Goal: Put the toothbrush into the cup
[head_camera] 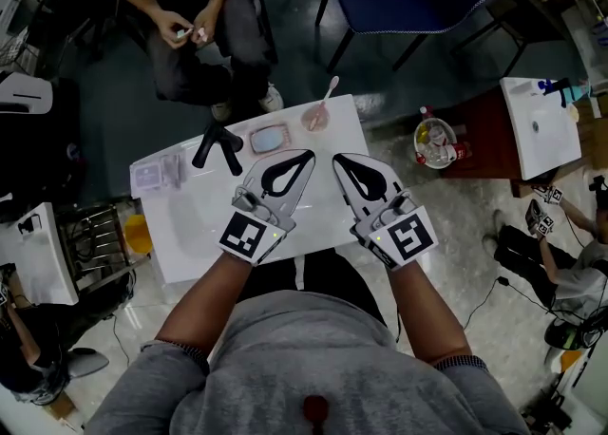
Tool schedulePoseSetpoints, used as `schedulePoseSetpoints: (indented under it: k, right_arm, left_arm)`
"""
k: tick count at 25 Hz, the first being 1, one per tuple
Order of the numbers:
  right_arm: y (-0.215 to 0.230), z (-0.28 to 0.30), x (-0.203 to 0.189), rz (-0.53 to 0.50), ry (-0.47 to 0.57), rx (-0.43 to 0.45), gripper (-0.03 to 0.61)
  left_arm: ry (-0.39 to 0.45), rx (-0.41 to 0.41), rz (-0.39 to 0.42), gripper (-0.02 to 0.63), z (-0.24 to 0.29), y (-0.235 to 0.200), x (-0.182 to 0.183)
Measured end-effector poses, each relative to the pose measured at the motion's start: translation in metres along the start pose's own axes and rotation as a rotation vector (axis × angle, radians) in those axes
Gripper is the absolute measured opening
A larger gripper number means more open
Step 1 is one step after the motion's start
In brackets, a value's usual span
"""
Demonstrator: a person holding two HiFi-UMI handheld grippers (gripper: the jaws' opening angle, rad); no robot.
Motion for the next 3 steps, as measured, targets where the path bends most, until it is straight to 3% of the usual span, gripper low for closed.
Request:
schedulePoseSetpoints:
  k: [3]
  right_arm:
    - [-0.0001,-0.0001,0.0015,-0.014,0.0,0.005,0.006]
  left_arm:
    - [0.007,0.002,0.014,0.008,0.0013,-0.0001,-0.0013]
Point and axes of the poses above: the fingertips, and each gripper's own axes: z forward along the fingers, y to its right, x out of its top, the point moved 3 cm from there along -z, backward along the fingers, and after that the axes turned 7 degrees about x, right-handed, at the moved point
